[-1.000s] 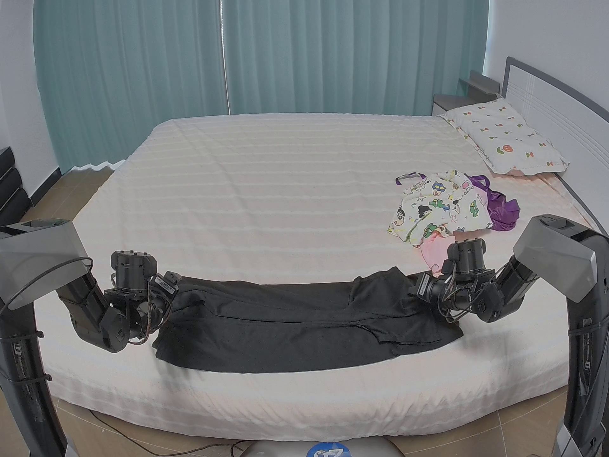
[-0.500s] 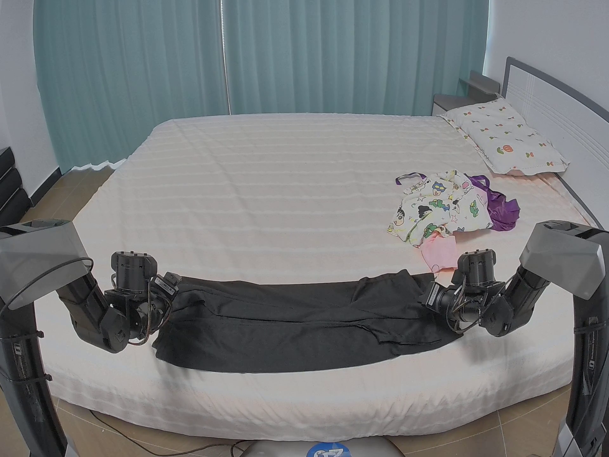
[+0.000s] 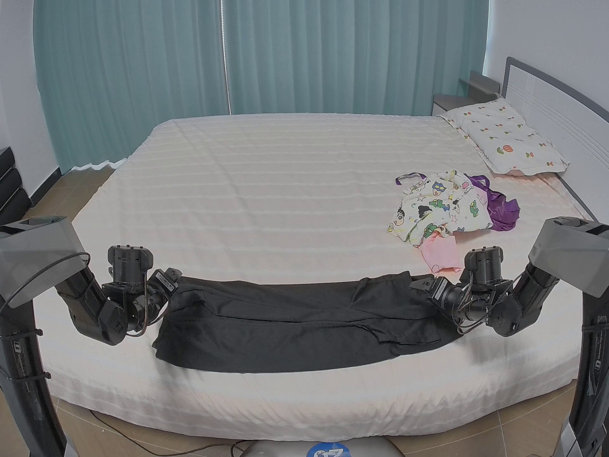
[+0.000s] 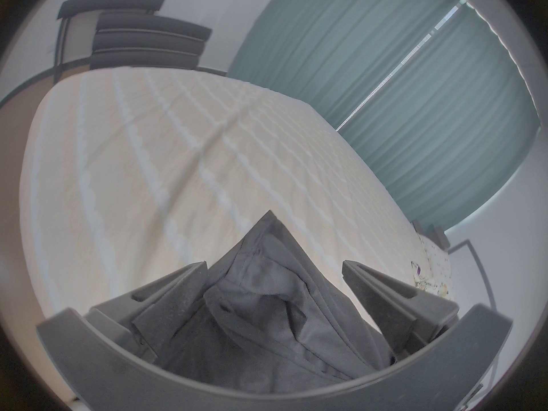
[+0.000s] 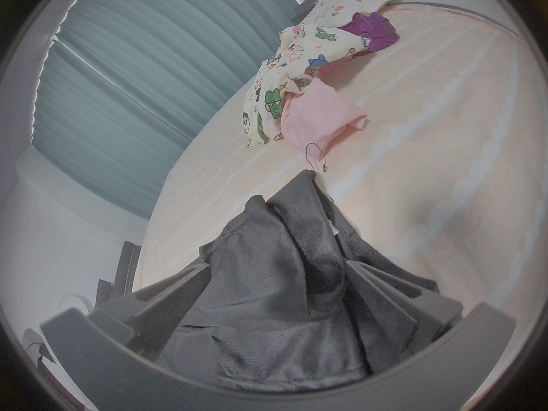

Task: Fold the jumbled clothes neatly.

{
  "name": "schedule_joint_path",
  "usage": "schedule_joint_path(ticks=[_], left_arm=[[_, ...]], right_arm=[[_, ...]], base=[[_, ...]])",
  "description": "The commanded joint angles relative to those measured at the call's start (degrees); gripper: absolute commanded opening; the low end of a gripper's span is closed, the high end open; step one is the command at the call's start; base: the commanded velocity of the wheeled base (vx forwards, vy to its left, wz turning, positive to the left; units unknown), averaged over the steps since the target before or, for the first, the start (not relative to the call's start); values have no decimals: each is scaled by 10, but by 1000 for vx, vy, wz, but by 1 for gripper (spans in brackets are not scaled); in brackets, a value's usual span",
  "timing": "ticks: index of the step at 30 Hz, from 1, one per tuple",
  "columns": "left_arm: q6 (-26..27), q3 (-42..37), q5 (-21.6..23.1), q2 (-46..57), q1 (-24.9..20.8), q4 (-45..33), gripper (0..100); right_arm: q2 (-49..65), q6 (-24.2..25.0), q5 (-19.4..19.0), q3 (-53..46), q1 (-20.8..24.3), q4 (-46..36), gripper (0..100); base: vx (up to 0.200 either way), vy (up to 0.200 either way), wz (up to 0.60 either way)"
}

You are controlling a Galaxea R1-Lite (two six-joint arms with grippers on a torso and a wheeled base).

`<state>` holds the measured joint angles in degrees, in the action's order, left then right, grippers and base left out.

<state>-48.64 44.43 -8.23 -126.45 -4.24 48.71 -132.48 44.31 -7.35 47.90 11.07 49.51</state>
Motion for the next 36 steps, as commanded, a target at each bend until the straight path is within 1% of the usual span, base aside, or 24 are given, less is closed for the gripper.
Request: schedule_joint_path(ticks=[1,4,9,13,18,19,25,26,30,32,33,36], left_arm=[[43,59,12,-45,13,-39,100],[57,87,15,-66,13,-49,100],[58,109,49,-84,10,-49,100],[60,136,51,-107,10,-53,100],[60,138,49,-114,11,-55,100],[61,137,46,-114,11,-57,0],[61,132,39,-111,20,-65,0],[65,132,31,-109,24,-65,0],[93,123,20,-106,27,-65,0],[93,123,20,-106,27,-65,0],[123,102,18,-97,27,-60,0],[137,93,18,-92,27,-60,0]], right_arm=[[13,33,0,-16,2,1,100],[12,56,-1,-17,2,1,100],[12,59,-2,-21,-1,1,100],[12,60,-3,-24,-1,1,100],[11,60,-4,-24,-1,1,100],[10,60,-4,-24,-1,1,100],[10,60,-4,-25,0,1,100],[10,60,-4,-25,2,1,100],[10,60,-4,-25,2,1,100],[10,60,-4,-25,2,1,100],[9,60,-4,-25,1,1,100],[7,60,-4,-25,0,1,100]], base=[[0,0,0],[0,0,0],[0,0,0],[0,0,0],[0,0,0],[0,0,0],[0,0,0],[0,0,0],[0,0,0],[0,0,0],[0,0,0],[0,0,0]])
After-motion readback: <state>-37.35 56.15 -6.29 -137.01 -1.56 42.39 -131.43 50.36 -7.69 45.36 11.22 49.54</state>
